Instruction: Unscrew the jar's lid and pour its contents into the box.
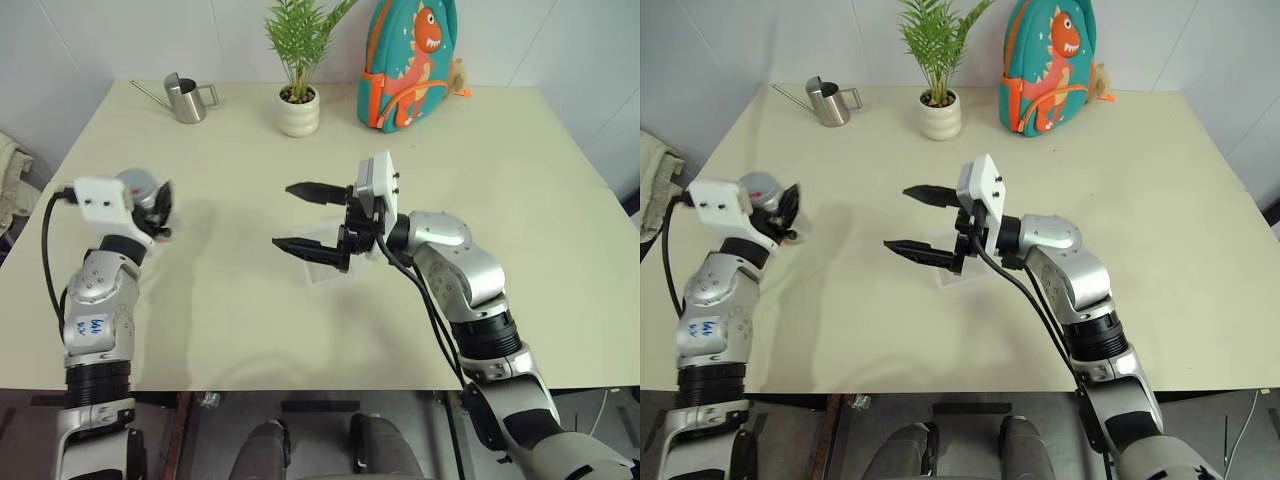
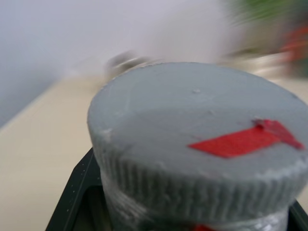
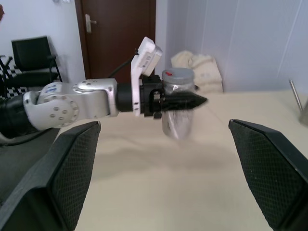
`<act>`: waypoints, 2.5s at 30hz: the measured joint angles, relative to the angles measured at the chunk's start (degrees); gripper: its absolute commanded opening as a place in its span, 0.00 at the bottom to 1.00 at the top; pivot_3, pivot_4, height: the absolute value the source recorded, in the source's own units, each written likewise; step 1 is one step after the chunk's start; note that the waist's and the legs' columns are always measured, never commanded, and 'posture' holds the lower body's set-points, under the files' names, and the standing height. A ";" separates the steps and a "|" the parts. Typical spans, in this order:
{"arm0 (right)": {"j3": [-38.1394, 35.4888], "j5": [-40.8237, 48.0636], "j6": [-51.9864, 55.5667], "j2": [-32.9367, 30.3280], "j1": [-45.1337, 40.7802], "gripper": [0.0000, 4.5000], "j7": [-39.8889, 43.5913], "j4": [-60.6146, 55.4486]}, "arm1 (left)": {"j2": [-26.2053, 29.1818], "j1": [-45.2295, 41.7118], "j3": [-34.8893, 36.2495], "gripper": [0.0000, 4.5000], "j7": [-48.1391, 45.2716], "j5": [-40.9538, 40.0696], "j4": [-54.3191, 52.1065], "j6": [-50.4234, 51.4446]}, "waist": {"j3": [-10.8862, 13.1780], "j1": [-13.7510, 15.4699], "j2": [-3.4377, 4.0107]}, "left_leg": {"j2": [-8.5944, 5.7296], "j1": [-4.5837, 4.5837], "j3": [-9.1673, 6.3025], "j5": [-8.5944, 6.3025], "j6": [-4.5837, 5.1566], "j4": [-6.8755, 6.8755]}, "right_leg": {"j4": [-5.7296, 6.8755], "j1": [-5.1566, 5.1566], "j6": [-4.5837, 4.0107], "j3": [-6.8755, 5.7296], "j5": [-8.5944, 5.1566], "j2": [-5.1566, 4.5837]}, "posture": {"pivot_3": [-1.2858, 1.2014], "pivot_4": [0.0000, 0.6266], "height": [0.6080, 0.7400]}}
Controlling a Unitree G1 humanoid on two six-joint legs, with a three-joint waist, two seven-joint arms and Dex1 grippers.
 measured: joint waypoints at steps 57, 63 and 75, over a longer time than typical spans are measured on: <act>4.78 4.03 5.26 -1.93 -12.82 0.57 18.83 7.66 | 5.56 -6.51 -10.44 0.49 -44.98 -14.00 -9.27 13.02 | 0.03 -0.16 0.04 | -0.13 0.03 0.22 0.05 0.08 -0.09 | -0.01 -0.10 -0.07 0.09 0.06 0.21 | 0.52 0.24 1.00; 4.92 4.01 4.46 -1.87 -15.03 0.65 23.22 11.23 | 5.78 -7.27 -10.68 0.49 -46.40 -14.52 -9.49 14.35 | 0.03 -0.04 0.04 | -0.11 0.03 0.20 0.06 0.09 -0.03 | 0.02 -0.08 -0.06 0.10 0.06 0.15 | 0.52 0.24 1.00; 2.02 4.36 3.50 -4.37 -15.84 0.99 21.96 11.24 | 5.78 -3.69 -6.80 0.49 -42.86 -14.48 -9.08 15.12 | 0.03 0.00 0.04 | 0.06 0.02 0.20 0.04 0.10 -0.07 | -0.02 -0.10 -0.06 0.09 0.06 0.14 | 0.52 0.24 1.00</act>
